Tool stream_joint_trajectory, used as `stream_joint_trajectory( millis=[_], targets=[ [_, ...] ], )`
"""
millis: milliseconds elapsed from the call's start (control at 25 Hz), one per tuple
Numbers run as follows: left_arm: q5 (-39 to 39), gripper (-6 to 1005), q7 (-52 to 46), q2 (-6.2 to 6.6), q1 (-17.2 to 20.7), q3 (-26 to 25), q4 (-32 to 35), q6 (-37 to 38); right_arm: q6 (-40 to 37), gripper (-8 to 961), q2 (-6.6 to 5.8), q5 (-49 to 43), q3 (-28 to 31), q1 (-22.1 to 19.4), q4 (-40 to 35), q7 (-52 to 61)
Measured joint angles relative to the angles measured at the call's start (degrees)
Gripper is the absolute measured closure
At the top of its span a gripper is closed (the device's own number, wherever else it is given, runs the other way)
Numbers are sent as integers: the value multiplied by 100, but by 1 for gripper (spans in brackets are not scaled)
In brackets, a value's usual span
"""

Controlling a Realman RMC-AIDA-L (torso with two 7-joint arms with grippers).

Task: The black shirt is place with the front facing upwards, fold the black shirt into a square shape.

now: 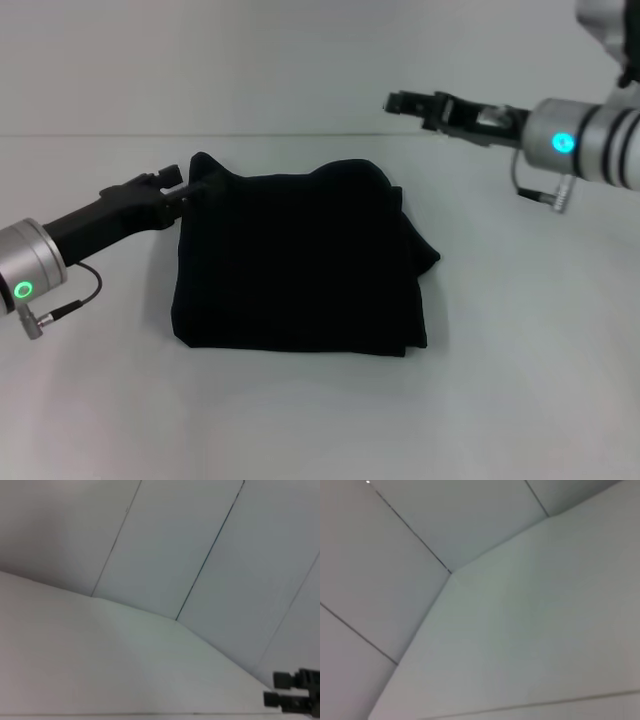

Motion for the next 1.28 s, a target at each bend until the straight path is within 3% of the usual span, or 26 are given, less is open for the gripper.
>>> stream_joint_trajectory(
  millis=[280, 400, 520, 680, 1000, 1280],
  targets=[
    [0, 139, -5, 97, 82, -168, 42, 385, -1514, 191, -490, -704, -7, -450, -63, 749],
    [0, 139, -6, 139, 113, -197, 47, 549, -2044, 191, -633, -982, -11, -552, -71, 1028],
    [0, 139, -8, 148, 133, -245, 63, 581, -2358, 191, -693, -1459, -12, -557, -78, 1368],
    [1, 139, -8, 149, 153, -268, 71, 586, -2523, 191, -629, -2124, -11, -461, -82, 1737],
    [2, 139, -11, 150, 183, -270, 112, 635, -2531, 191, -308, -2676, -17, -301, -70, 1930],
    [2, 139, -10, 152, 216, -272, 131, 648, -2513, 191, -225, -2769, -21, -322, -38, 1977]
  ],
)
